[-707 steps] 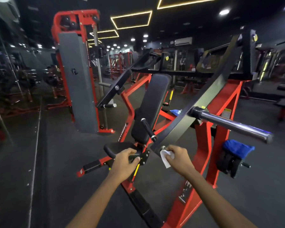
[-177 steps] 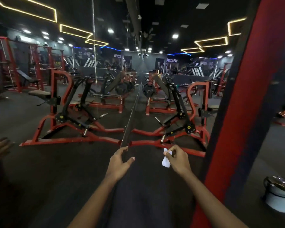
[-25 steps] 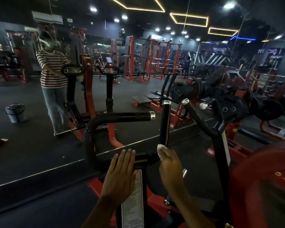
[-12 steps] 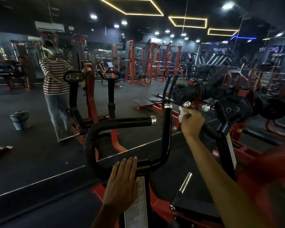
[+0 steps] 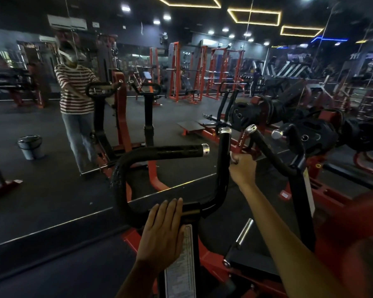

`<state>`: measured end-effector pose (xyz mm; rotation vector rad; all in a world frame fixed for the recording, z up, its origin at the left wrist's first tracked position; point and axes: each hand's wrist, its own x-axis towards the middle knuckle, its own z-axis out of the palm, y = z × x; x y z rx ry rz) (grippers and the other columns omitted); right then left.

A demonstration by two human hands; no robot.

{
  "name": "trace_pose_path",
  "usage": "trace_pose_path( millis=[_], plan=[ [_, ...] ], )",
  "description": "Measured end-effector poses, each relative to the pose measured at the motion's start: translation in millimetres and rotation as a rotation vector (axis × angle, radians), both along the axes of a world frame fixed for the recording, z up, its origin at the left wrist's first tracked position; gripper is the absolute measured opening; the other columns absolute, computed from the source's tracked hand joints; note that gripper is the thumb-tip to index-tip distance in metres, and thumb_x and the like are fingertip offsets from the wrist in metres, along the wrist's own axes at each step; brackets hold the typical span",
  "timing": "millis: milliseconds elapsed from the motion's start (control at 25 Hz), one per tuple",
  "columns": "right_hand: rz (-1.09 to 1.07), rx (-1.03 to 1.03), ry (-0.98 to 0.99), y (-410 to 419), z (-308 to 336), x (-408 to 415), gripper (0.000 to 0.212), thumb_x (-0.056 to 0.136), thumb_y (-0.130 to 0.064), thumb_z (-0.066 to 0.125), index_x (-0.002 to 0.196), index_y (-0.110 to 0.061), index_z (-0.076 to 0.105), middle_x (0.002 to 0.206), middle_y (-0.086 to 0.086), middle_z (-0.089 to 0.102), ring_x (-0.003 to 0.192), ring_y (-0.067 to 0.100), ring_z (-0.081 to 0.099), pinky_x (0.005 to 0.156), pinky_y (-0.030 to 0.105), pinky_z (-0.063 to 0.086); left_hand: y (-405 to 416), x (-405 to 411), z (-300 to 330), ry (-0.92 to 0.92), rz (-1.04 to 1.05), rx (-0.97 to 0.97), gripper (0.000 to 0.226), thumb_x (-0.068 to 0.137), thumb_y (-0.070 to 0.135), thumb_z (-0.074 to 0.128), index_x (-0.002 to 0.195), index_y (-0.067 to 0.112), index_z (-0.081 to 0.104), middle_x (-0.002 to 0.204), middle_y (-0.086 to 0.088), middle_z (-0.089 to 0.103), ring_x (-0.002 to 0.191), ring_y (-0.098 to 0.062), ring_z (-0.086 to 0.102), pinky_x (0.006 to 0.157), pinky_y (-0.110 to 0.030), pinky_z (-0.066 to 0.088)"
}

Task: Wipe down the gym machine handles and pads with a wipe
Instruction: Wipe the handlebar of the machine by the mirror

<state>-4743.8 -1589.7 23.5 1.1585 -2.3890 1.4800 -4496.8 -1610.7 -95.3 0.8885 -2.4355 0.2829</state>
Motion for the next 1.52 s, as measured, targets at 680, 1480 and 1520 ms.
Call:
trace_pose_path(
  millis=[680,1480,1520],
  plan=[
    [0.136,-0.098,-0.499,77,-84,104,0.035,0.088,-0.012,0.062,0.054,-0.016,0.067,0.056,-0.002,0.065,0.056,0.007,0.059,0.056,0.018,0.043,5,3,3,0.034,-0.030,0.012,0.056,0.101,0.037,0.013,0.139,0.003,0.037,0.133,-0.016,0.054,0.121,-0.031,0.052,0.110,-0.043,0.024],
    [-0.019,-0.048,0.025,-2,2,0,0.032,0.084,0.008,0.055,0.054,-0.004,0.054,0.059,0.011,0.058,0.057,0.015,0.053,0.056,0.028,0.041,-1,1,-2,0.056,-0.038,0.014,0.057,0.099,0.036,0.017,0.139,0.005,0.041,0.132,-0.012,0.056,0.119,-0.029,0.056,0.106,-0.044,0.029],
    [-0.021,-0.058,0.021,7,-9,7,0.038,0.084,0.006,0.056,0.051,-0.012,0.052,0.056,0.004,0.056,0.054,0.011,0.050,0.056,0.024,0.039,0,1,-1,0.060,-0.037,0.012,0.056,0.099,0.036,0.017,0.139,0.005,0.040,0.132,-0.012,0.056,0.118,-0.030,0.056,0.106,-0.045,0.029]
  ],
)
